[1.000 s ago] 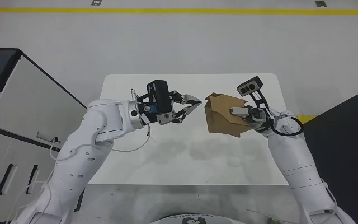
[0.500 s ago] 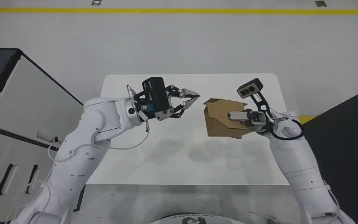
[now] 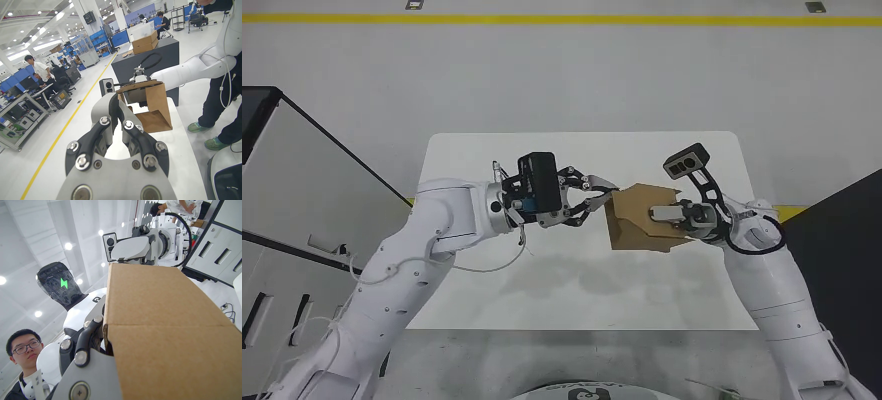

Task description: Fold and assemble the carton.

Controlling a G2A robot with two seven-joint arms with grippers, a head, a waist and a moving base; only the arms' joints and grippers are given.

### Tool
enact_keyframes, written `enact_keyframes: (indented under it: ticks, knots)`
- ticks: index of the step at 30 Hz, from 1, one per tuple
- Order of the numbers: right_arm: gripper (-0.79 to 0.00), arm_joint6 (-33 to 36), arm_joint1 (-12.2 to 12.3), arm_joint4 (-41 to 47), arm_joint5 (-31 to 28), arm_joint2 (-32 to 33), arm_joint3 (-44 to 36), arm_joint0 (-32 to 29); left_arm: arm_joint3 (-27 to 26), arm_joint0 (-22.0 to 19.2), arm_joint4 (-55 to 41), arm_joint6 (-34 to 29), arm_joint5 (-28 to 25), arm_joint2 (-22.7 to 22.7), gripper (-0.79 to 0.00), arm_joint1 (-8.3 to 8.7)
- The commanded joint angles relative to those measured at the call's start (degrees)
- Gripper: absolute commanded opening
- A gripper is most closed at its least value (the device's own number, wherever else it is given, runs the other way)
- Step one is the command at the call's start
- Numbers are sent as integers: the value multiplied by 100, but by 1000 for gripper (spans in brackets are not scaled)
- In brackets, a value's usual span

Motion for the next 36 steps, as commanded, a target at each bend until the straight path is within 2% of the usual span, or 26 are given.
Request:
enact_keyframes:
  ticks: [1, 18, 29, 36]
  knots:
    - [-785, -6, -2, 4, 2, -9, -12, 3, 3, -10, -2, 0, -10, 29, -785, -6]
    - [-785, -69, -69, 325, 39, -264, 46, 0, 8, -11, -56, -25, -19, 185, -785, -50]
    - [-785, -6, -83, 318, 63, -279, 119, 68, -64, 115, -23, -46, -49, -72, -785, -11]
    - [-785, -19, -106, 279, 67, -375, 54, 135, -59, 162, -40, 4, -127, -55, -785, -11]
